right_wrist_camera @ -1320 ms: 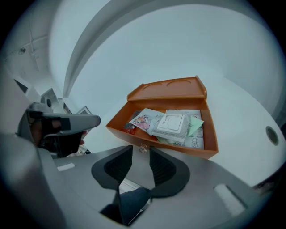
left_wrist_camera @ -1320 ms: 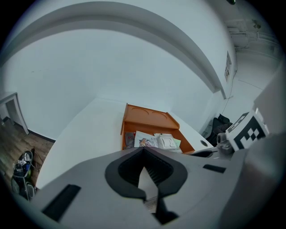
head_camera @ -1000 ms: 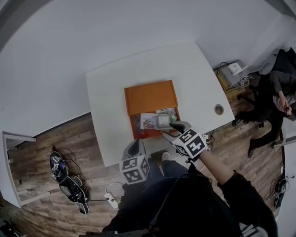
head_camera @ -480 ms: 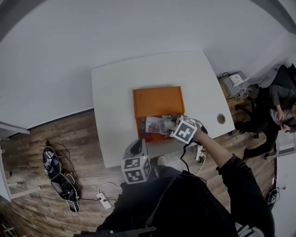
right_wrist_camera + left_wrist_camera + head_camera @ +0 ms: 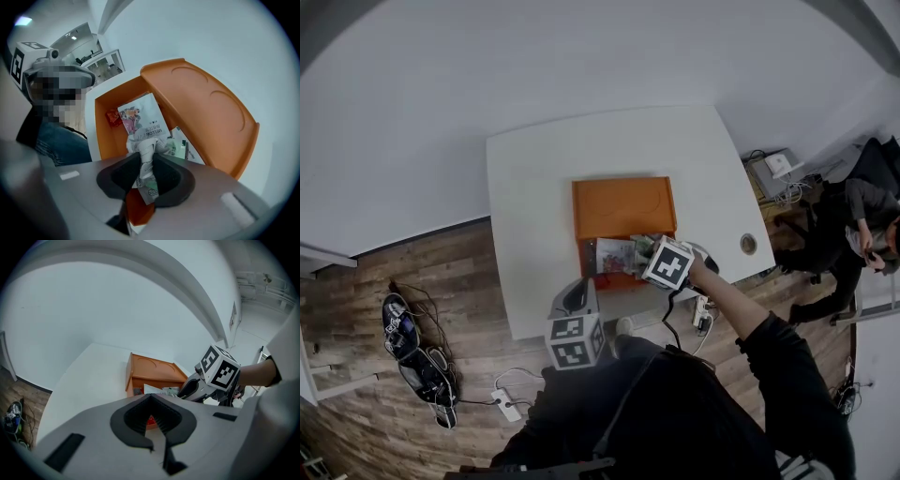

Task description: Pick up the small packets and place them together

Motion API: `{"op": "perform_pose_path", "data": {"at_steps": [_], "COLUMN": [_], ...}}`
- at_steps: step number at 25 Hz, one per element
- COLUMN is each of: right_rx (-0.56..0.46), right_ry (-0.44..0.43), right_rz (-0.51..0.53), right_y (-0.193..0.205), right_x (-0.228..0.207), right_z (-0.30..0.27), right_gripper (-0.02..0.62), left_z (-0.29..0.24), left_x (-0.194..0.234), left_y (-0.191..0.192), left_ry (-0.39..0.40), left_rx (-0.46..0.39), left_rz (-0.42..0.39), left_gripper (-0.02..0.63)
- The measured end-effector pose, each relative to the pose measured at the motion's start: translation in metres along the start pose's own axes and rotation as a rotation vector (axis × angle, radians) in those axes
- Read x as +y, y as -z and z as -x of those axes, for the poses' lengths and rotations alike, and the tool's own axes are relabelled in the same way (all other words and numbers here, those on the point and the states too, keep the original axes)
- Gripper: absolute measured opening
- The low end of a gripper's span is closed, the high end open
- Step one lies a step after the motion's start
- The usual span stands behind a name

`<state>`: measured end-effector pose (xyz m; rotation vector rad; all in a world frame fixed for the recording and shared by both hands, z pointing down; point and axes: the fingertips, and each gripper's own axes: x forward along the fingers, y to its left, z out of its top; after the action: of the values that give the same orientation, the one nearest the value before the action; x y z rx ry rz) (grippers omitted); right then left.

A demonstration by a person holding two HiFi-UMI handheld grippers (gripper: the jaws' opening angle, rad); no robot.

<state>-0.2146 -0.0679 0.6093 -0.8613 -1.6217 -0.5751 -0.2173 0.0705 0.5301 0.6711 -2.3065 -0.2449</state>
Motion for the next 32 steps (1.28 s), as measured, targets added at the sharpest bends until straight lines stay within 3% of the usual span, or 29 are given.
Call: {"op": "perform_pose_path", "data": {"at_steps": [2, 8, 20, 26, 32], "right_rx": [0.003, -0.049, -0.196, -0.214, -0.182], "right_ry": [-0.006, -0.008, 0.221, 0.215, 0.177], "right_rz": [0.008, 0.015, -0.063, -0.143, -0.159], "right_y": [0.001, -0.003, -0.046, -0.056, -0.051], "right_x": [0.004, 0.007, -0.093, -0.133, -0.139], "right_z": [0.003, 0.035, 0.094, 0.08, 0.064], "right_gripper": [0.071, 0.061, 0.061, 0.063, 0.063], "left_z": [0.0, 0.0, 0.005, 0.004, 0.004], "left_x": [-0.001, -0.001, 0.005, 0.006, 0.006], "left_y": [0.002, 0.002, -0.004, -0.006, -0.003], "left_ry": [0.003, 0.012, 0.009, -0.001, -0.007], "left_rx": [0.004, 0.005, -0.018, -0.012, -0.007], "left_rz": [-0.006, -0.008, 0.001, 0.004, 0.011], "left_gripper": [-0.002, -0.002, -0.002, -0.002, -0.002]}}
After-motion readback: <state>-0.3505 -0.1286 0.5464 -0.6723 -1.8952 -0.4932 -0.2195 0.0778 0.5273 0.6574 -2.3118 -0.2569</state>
